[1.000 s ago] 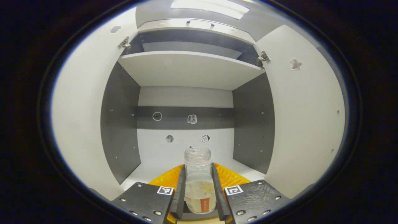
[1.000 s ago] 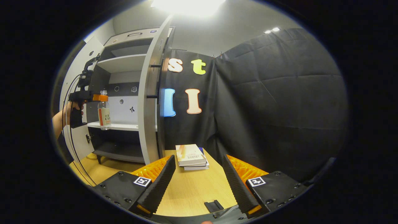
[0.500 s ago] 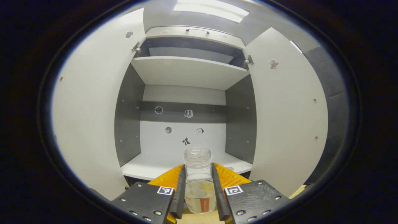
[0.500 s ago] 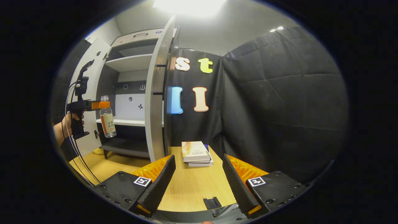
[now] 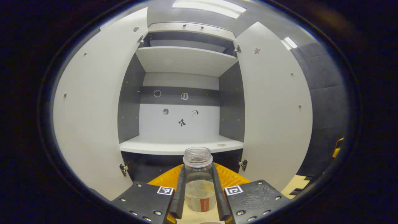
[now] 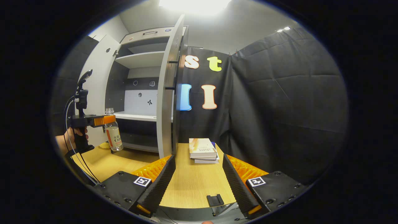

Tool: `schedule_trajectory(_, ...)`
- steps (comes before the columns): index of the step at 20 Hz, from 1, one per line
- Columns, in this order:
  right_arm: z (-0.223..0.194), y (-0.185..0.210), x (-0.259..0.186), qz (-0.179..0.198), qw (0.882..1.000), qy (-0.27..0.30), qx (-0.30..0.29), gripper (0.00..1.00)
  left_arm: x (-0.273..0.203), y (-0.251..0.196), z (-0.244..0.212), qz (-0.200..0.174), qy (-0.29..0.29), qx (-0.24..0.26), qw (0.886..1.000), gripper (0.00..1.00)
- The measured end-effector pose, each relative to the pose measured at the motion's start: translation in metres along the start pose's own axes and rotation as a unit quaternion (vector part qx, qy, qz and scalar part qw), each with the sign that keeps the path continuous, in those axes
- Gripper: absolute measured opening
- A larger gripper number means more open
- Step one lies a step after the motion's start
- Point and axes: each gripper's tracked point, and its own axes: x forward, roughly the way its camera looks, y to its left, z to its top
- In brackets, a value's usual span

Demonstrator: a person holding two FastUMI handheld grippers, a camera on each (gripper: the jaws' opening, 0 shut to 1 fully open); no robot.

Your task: Grasp the bottle in the cabinet with the left hand and place it on the coaster, then close the right door with the right hand and the left door with the left hand.

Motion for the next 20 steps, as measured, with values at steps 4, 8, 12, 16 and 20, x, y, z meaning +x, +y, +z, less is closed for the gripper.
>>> schedule_trajectory(4,-0.008,0.005,-0.002,0.006,1.0,0.009,-0.003,0.97,-0.015,-0.005,-0.032,-0.002,0.014,-0.015,1.0,0.45)
schedule_trajectory(8,-0.012,0.005,-0.003,0.006,1.0,0.012,-0.007,0.97,-0.025,-0.003,-0.063,0.006,0.029,-0.032,0.999,0.46)
schedule_trajectory(12,-0.018,0.003,-0.004,0.005,1.0,0.019,-0.017,0.97,-0.036,-0.005,-0.098,0.009,0.046,-0.034,0.998,0.45)
schedule_trajectory(16,-0.025,-0.001,-0.005,0.005,0.999,0.028,-0.023,0.97,-0.043,-0.008,-0.13,0.012,0.062,-0.039,0.997,0.44)
schedule_trajectory(20,-0.027,-0.004,-0.004,0.003,0.999,0.032,-0.027,0.97,-0.046,-0.015,-0.157,0.016,0.074,-0.045,0.996,0.45)
